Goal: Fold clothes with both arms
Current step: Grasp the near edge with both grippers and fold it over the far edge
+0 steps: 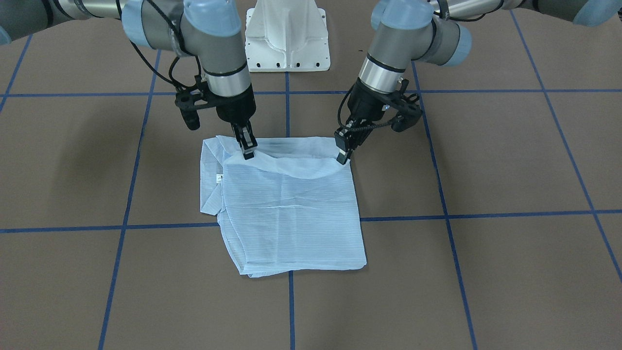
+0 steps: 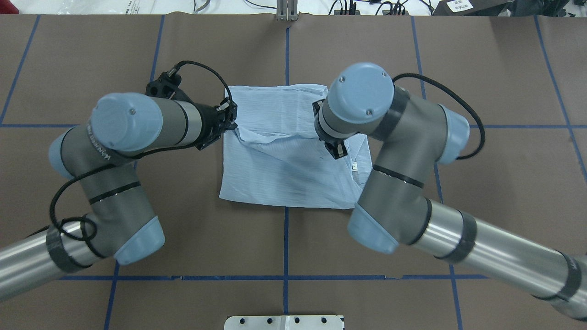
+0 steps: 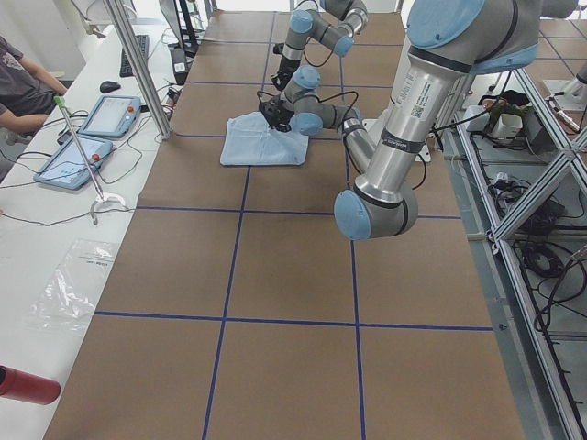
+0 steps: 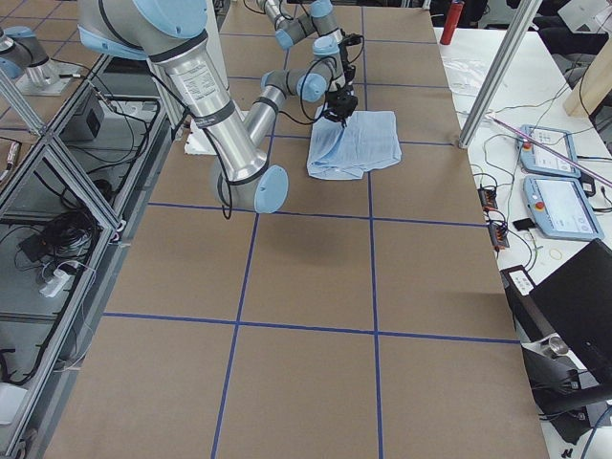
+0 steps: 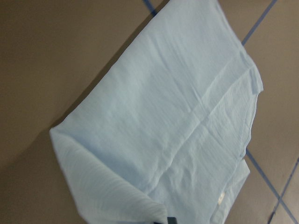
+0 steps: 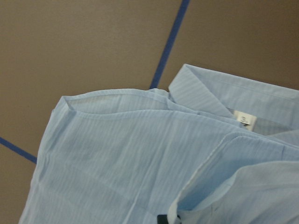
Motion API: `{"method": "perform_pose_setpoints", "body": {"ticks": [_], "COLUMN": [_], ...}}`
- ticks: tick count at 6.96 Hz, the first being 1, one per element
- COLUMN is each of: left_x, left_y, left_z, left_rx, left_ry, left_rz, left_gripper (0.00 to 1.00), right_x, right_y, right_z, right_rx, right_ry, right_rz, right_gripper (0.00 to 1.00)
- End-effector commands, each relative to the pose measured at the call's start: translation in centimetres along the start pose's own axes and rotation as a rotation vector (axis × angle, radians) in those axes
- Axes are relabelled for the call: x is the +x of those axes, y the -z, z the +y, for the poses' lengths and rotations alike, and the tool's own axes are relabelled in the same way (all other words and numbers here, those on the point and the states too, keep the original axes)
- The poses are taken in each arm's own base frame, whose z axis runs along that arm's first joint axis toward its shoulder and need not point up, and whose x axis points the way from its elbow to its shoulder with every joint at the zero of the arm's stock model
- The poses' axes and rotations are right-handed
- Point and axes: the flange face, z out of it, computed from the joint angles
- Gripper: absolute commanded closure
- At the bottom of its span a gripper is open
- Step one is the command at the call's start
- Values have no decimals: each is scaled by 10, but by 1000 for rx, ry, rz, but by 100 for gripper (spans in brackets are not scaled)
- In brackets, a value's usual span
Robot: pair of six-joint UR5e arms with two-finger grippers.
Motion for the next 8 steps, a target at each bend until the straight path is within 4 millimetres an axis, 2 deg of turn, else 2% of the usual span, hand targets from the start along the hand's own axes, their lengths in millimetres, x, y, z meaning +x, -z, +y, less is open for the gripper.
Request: {"method": "perform_pose_setpoints", "body": {"ticks": [1, 2, 3, 4, 6, 7, 8], "left_x": [21, 14, 17, 19, 6, 7, 13], "left_y": [-62, -89, -118, -136, -151, -150, -153], "left_z": [-55, -74, -92, -96, -104, -107, -110], "left_rx": [65, 69, 90, 98, 109, 113, 119], "left_ry": [-4, -1, 6, 4, -54, -76, -108], "left_rz": [21, 53, 46, 39, 21, 21, 18], "left_gripper": [100, 100, 100, 100, 100, 100, 74], "right_x": [-79, -105, -121, -124, -129, -134, -139], "right_y": [-55, -77, -94, -109, -125, -123, -124], "right_z": [-21, -39, -53, -63, -74, -78, -80], "right_rx": [11, -9, -12, 0, -19, -14, -15], "right_ry": [33, 32, 69, 113, 127, 133, 164], "right_rz": [21, 1, 22, 34, 1, -1, -9], "right_gripper": [100, 100, 100, 100, 100, 100, 89]}}
